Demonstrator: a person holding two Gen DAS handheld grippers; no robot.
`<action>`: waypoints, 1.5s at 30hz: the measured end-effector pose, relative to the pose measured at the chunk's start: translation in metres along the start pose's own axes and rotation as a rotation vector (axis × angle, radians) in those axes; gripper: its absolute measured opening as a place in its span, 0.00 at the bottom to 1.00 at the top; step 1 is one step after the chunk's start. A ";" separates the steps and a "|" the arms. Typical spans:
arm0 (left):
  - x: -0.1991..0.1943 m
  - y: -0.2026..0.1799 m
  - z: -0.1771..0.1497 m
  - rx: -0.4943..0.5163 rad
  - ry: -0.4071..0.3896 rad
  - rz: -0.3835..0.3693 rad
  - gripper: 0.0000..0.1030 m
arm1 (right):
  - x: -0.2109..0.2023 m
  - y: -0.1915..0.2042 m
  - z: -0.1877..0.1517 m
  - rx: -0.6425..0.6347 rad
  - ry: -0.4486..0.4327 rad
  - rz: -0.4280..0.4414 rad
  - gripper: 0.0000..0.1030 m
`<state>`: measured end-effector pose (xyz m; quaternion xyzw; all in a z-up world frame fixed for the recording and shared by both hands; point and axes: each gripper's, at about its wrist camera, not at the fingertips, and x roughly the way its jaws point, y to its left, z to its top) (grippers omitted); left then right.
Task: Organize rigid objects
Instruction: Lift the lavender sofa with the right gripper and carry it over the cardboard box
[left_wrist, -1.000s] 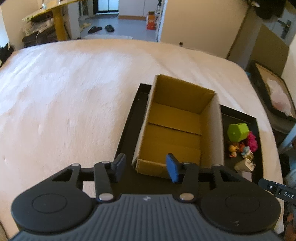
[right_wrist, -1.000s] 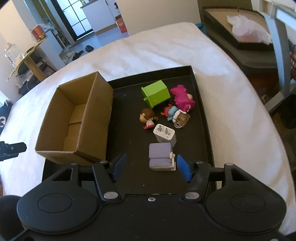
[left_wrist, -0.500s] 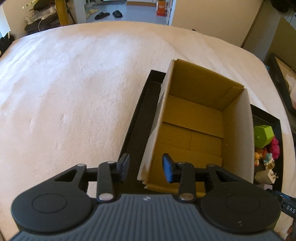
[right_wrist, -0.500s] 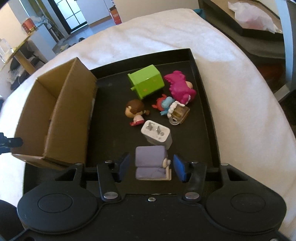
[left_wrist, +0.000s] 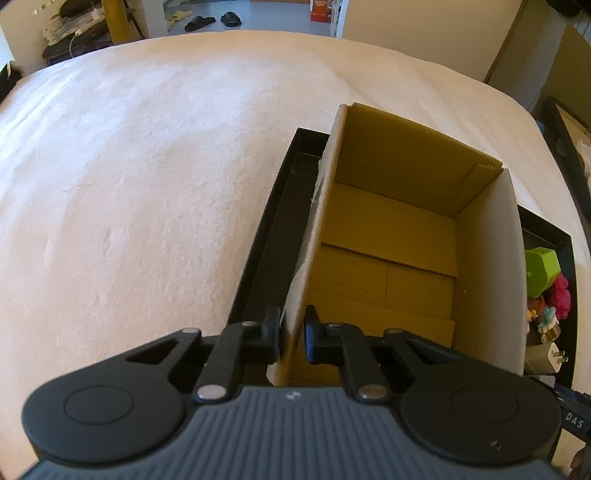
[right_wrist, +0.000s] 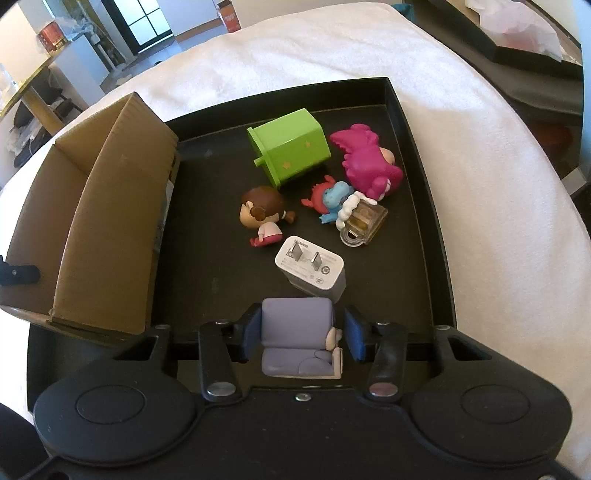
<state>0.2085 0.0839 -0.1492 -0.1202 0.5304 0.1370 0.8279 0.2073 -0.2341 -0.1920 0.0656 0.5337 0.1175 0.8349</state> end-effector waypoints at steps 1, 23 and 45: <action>0.000 -0.001 0.000 0.008 -0.005 -0.001 0.11 | -0.001 0.000 -0.001 -0.004 -0.004 0.001 0.44; -0.014 0.013 -0.018 -0.010 -0.018 -0.091 0.11 | -0.038 0.018 -0.003 -0.030 -0.068 0.090 0.39; -0.011 0.025 -0.019 -0.064 -0.020 -0.150 0.13 | -0.085 0.100 0.037 -0.179 -0.194 0.085 0.39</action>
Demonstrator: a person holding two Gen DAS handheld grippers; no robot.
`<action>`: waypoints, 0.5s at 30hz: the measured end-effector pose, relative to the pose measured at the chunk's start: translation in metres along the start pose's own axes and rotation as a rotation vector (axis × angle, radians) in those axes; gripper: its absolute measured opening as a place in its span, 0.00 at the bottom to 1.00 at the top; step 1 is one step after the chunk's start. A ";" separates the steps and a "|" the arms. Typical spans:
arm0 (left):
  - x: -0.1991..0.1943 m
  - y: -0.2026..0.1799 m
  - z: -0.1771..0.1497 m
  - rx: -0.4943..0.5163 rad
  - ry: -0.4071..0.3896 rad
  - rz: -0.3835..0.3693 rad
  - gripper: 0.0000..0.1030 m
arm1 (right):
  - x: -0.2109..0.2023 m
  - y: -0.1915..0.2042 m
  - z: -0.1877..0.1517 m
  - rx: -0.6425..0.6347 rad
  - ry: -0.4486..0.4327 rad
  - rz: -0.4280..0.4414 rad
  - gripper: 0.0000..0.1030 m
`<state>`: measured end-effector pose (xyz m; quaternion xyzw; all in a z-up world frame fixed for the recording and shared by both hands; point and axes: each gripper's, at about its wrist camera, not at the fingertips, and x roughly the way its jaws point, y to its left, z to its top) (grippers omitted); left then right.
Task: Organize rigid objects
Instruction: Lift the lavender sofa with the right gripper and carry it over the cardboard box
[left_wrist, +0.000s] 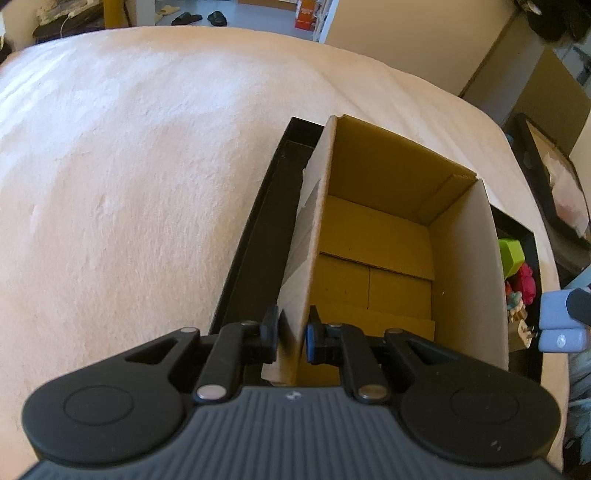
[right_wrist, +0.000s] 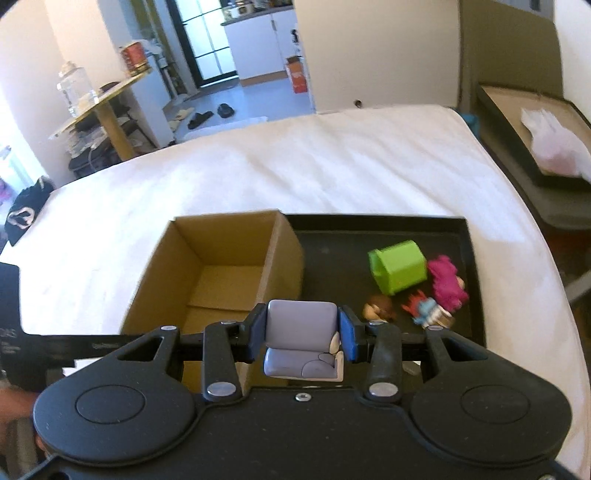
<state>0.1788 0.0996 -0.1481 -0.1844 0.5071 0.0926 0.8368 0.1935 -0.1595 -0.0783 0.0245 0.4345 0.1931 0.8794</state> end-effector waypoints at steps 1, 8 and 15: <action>0.000 0.001 0.000 -0.006 0.000 -0.006 0.13 | -0.001 0.005 0.002 -0.008 -0.003 0.004 0.39; 0.002 0.002 0.001 -0.004 0.001 -0.030 0.14 | 0.005 0.040 0.018 -0.071 -0.013 0.029 0.39; 0.004 0.007 0.001 -0.011 -0.005 -0.050 0.14 | 0.022 0.070 0.024 -0.128 0.011 0.044 0.39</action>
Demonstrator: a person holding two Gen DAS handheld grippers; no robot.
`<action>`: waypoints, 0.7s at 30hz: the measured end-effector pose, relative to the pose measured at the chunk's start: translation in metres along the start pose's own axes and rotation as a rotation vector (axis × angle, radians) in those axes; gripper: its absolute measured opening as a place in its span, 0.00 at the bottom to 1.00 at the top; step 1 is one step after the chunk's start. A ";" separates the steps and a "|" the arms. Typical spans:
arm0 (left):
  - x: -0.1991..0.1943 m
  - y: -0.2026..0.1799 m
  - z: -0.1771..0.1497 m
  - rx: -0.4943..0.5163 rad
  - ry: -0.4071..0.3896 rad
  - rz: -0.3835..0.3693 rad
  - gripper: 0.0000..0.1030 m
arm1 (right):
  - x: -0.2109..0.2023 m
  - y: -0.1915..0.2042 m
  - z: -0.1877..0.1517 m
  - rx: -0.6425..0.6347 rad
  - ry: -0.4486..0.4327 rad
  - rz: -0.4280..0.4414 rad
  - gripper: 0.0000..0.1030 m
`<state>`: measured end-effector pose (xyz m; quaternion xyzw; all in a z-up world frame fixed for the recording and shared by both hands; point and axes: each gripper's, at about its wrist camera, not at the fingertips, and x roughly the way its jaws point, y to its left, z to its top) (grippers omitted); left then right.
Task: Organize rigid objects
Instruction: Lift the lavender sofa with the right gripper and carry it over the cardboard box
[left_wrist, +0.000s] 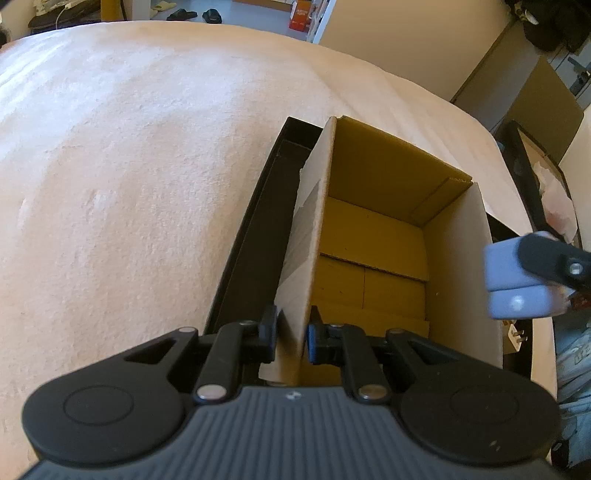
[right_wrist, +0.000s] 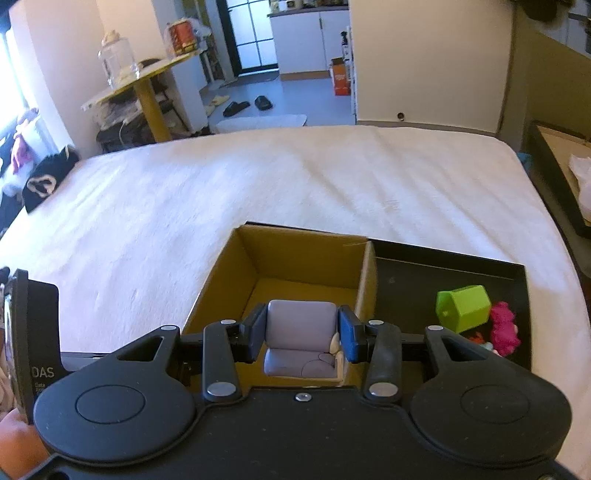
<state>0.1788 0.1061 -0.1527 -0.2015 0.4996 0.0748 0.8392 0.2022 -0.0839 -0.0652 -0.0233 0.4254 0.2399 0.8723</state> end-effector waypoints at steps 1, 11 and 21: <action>0.000 0.000 0.000 0.000 -0.001 -0.004 0.14 | 0.002 0.002 0.000 -0.002 0.005 0.005 0.39; -0.003 0.007 -0.002 -0.024 -0.005 -0.016 0.15 | 0.027 0.025 0.004 -0.053 0.047 0.021 0.39; -0.003 0.008 -0.001 -0.040 0.001 -0.022 0.15 | 0.034 0.035 0.014 -0.082 0.019 0.045 0.40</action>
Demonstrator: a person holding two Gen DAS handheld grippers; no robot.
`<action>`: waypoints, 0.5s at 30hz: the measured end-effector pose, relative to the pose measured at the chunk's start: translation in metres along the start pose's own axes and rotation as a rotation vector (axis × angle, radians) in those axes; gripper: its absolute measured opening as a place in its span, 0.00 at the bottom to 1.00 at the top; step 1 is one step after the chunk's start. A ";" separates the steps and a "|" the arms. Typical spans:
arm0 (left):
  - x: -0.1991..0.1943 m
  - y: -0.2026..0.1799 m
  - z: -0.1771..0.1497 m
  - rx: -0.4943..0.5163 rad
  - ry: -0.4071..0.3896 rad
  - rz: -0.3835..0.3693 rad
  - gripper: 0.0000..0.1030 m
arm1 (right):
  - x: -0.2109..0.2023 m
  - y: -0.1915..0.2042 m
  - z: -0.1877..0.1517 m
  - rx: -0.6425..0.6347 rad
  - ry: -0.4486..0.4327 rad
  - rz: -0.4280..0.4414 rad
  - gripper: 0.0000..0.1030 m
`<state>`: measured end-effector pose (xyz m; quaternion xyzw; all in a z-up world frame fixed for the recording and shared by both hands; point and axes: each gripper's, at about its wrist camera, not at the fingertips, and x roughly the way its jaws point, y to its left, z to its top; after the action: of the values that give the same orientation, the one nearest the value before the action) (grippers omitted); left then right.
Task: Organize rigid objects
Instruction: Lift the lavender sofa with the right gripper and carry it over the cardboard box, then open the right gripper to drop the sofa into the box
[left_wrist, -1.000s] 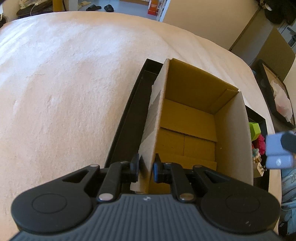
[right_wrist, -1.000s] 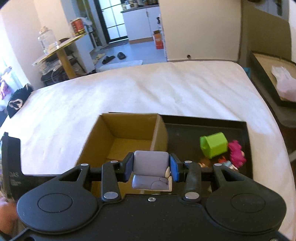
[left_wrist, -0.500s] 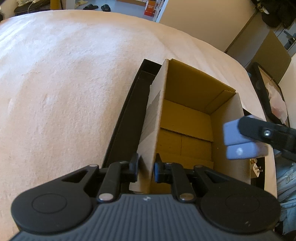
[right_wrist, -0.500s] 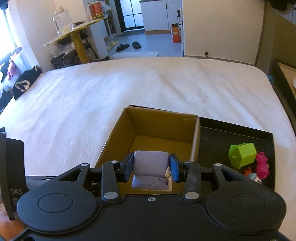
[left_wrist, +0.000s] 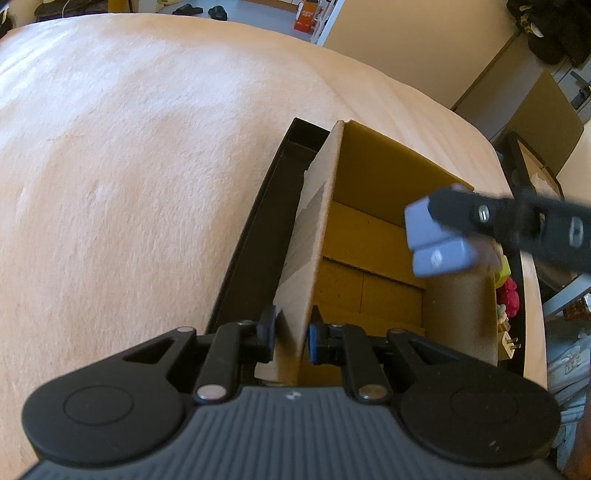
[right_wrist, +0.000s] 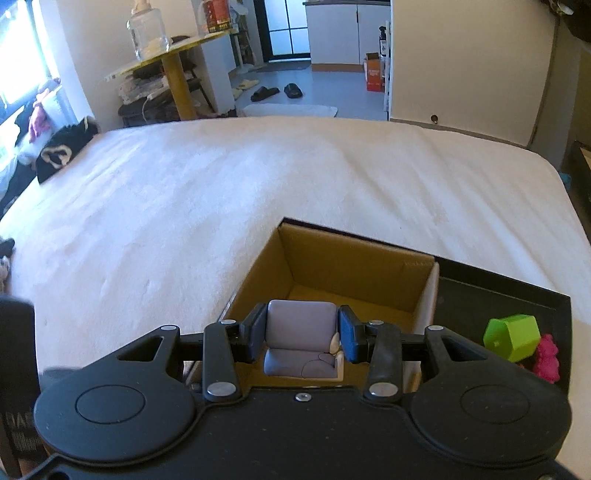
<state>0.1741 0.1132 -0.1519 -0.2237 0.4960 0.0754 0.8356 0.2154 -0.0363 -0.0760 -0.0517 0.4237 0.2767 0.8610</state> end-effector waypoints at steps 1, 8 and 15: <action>0.000 0.000 0.000 -0.001 0.001 -0.001 0.15 | 0.001 -0.001 0.002 0.007 -0.006 0.006 0.40; 0.000 0.002 0.000 -0.002 -0.003 0.008 0.16 | -0.010 -0.013 0.007 0.066 -0.028 0.014 0.48; 0.001 0.000 -0.002 0.004 0.004 0.016 0.16 | -0.030 -0.026 -0.012 0.072 -0.012 0.015 0.49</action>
<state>0.1729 0.1124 -0.1532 -0.2180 0.4996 0.0803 0.8345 0.2058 -0.0749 -0.0649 -0.0158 0.4288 0.2678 0.8627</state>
